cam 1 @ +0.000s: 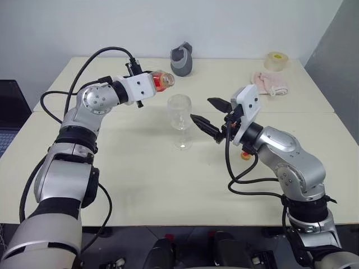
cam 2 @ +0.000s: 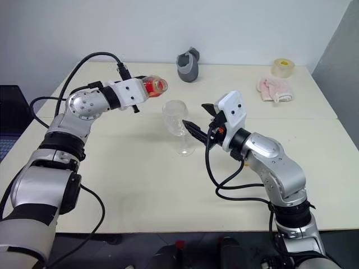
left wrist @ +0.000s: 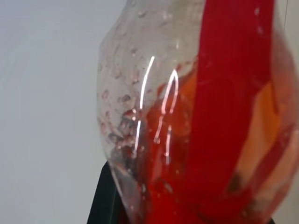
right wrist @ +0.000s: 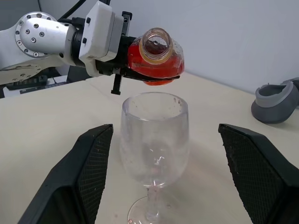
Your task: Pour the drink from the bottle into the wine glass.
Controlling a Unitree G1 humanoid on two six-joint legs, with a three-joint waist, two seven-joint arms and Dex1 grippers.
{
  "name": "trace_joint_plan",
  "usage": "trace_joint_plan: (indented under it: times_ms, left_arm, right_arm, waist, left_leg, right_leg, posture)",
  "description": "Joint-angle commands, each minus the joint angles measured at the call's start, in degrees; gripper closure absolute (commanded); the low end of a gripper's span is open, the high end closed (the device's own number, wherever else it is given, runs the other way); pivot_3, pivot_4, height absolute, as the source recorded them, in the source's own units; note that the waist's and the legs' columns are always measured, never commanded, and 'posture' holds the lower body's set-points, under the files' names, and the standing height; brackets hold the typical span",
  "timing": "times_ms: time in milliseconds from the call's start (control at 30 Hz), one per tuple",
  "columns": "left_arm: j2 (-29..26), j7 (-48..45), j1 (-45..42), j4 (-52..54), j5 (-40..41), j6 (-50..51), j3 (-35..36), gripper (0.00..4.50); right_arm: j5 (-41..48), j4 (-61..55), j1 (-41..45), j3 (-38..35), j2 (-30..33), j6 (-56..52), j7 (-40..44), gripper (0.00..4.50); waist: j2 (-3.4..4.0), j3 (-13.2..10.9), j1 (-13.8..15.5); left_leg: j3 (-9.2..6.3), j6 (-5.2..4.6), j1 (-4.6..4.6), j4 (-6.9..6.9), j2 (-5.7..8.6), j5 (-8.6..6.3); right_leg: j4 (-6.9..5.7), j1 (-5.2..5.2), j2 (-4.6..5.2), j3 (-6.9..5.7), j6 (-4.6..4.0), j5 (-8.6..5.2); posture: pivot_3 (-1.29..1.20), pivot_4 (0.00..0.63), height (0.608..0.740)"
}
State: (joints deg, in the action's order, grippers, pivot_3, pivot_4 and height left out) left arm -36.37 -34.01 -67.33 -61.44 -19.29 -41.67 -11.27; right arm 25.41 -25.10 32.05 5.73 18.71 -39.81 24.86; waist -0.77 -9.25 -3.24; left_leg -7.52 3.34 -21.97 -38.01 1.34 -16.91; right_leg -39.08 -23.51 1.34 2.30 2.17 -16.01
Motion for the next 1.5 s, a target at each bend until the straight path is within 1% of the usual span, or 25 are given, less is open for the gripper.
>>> trace_joint_plan:
  times_ms: [33,300,767,1500]
  left_arm:
    - [-1.6,2.2,-3.4,-0.6,-1.4,-2.4,-0.5,3.58]
    - [-3.5,5.3,-6.3,-3.4,-6.5,-6.3,-3.9,3.58]
    - [-4.3,8.7,-10.2,-6.1,-11.1,-10.5,-7.2,3.58]
    - [-5.8,15.8,-13.2,-8.5,-18.0,-12.3,-11.3,3.58]
  right_arm:
    - [-0.1,-1.3,0.7,-1.2,-0.4,2.1,0.1,0.62]
    - [0.7,-0.7,0.2,-2.2,-1.8,3.9,0.0,0.62]
    - [1.2,-0.6,0.5,-2.9,-3.1,5.3,0.0,0.62]
    - [1.0,-0.1,0.6,-3.1,-2.8,5.1,0.5,0.62]
  waist:
    - [0.00,0.0,0.0]
    - [0.00,0.0,-0.1]
    - [0.00,0.0,-0.1]
    - [0.00,0.0,-0.1]
  left_leg:
    - [0.00,-0.01,0.00,0.00,0.00,0.00]
    - [0.00,-0.02,0.00,0.00,0.01,-0.01]
    - [0.03,-0.02,-0.01,-0.01,0.02,-0.01]
    - [0.05,-0.02,-0.01,-0.01,0.04,0.00]
  right_leg:
    - [0.00,0.00,0.00,-0.01,0.00,0.00]
    - [-0.02,-0.01,-0.01,-0.01,0.00,0.00]
    - [-0.02,-0.01,-0.01,-0.01,0.00,0.00]
    - [-0.04,-0.02,-0.01,-0.01,0.00,0.00]
  posture:
    - [0.00,0.150,0.740]
    - [0.00,0.150,0.740]
    - [0.00,0.150,0.740]
    - [0.00,0.150,0.740]
